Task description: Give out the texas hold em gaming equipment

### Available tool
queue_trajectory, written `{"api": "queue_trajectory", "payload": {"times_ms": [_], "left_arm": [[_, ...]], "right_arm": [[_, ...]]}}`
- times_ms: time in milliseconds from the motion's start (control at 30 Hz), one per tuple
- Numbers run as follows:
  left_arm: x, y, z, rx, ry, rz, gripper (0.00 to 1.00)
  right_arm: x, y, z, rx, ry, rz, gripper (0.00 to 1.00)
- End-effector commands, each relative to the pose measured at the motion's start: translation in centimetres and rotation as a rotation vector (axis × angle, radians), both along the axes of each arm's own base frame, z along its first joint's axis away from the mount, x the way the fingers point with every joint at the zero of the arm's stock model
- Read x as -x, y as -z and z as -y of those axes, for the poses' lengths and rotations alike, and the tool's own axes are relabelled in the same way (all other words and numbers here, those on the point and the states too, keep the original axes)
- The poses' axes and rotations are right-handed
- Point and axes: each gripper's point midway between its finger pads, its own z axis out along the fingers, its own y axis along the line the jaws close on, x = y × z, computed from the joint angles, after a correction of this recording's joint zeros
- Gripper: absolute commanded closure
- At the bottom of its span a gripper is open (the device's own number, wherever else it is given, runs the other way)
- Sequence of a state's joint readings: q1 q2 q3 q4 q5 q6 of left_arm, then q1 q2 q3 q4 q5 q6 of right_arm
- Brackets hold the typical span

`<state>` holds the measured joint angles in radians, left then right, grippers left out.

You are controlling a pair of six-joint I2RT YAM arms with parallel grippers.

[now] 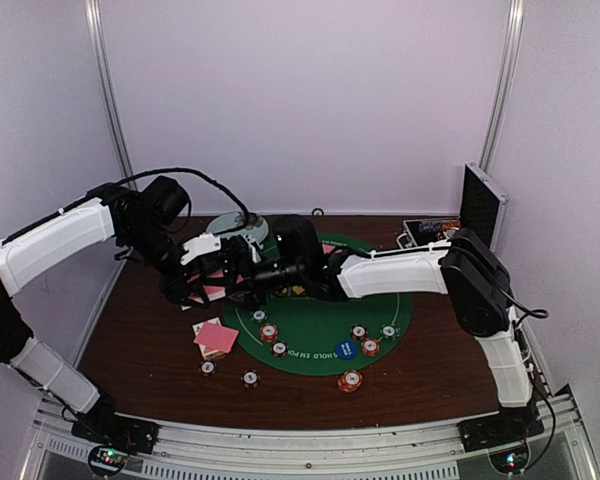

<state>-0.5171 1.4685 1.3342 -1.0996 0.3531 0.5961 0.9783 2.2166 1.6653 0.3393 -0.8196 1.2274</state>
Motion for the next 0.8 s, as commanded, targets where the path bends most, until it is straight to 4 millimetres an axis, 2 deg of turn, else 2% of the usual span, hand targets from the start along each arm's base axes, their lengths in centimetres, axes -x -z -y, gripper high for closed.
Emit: {"api": "queue_trajectory", "payload": {"times_ms": [0,300,567,767], "left_arm": [[-0.5,-0.2,0.2,0.011,0.007,0.021,0.93],[-0.5,-0.5,0.1,0.012,0.012,0.036,0.93],[-0.3,-0.7,0.0,0.013,0.018,0.042,0.94],[-0.2,-0.7,0.0,0.011,0.020,0.042,0.93]], "right_arm": [[0.7,-0.5,-1.6,-0.012,-0.036,0.003,0.21],[0.7,1.1,-1.8,0.030,-0.058,-0.030,0.30],[-1.2,2.3,0.5,0.097,-0.003,-0.045,0.42],[-1.4,2.6,1.8,0.141,0.002,-0.036,0.49]]}}
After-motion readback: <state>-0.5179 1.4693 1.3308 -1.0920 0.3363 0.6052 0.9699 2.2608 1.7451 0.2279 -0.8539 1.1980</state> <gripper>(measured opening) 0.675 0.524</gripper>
